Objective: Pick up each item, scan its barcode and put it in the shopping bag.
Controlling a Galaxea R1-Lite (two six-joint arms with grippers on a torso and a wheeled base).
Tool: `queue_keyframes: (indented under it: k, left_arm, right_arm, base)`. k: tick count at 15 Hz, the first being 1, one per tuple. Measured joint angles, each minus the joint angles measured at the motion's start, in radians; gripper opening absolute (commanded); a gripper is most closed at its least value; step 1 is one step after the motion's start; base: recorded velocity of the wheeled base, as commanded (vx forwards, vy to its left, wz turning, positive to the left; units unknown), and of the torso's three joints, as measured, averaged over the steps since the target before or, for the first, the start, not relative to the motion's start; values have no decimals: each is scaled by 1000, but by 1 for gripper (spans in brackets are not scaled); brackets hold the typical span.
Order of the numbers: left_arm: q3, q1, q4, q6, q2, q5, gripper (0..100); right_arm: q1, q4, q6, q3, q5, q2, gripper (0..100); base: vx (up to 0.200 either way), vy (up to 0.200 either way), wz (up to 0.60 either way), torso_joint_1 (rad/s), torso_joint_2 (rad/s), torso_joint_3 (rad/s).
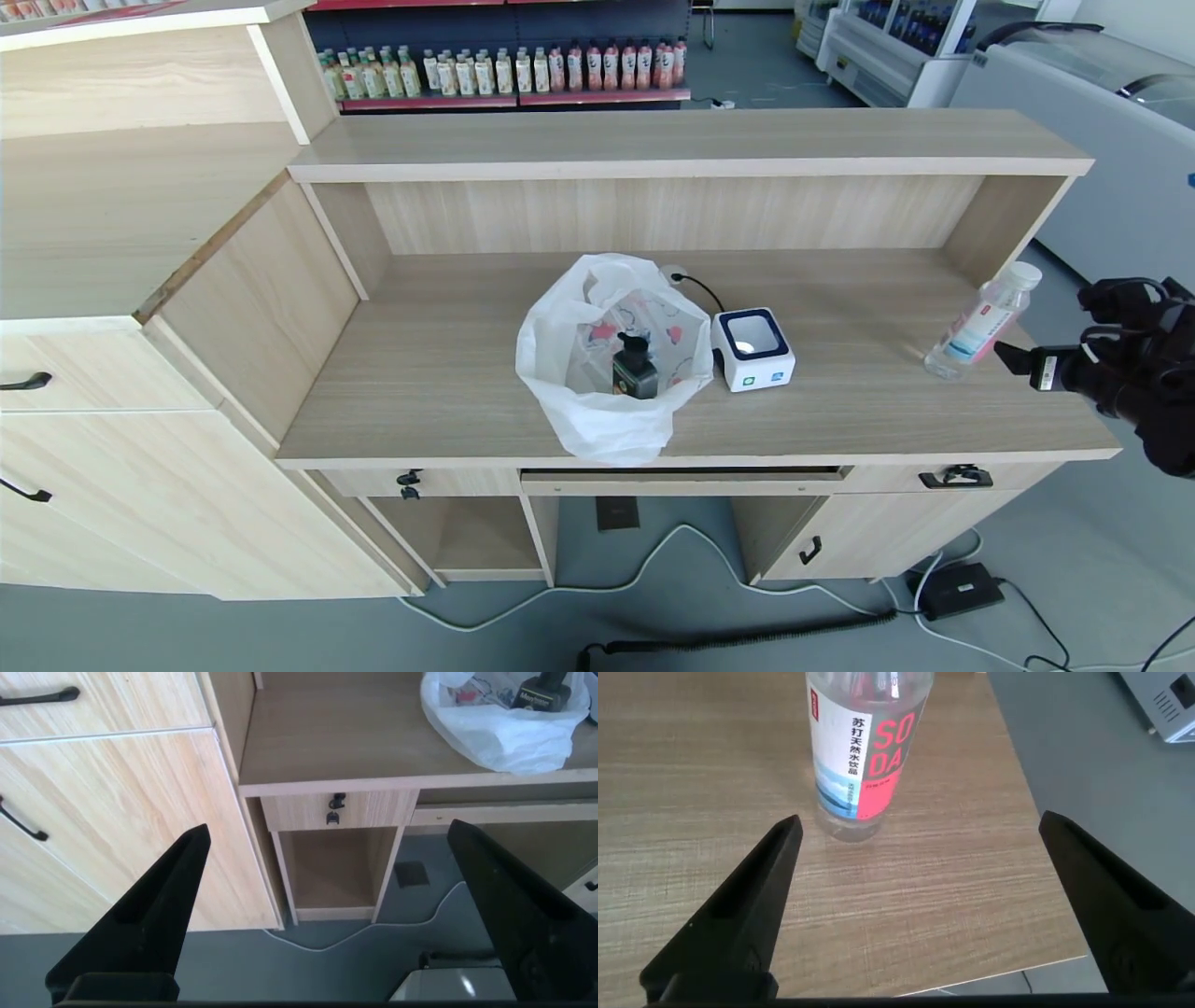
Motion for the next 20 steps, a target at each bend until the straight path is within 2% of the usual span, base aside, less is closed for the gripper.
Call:
queue_keyframes:
  k: [6,20]
  left_arm:
    - [0,0,0,0,0,0,100]
    - [0,0,0,0,0,0,100]
  right_arm:
    - [5,9,-12,-120,-1,47,100]
    - [64,13,10,-249,-1,174,100]
  base:
    - [0,0,0,0,0,0]
    - [0,0,0,0,0,0]
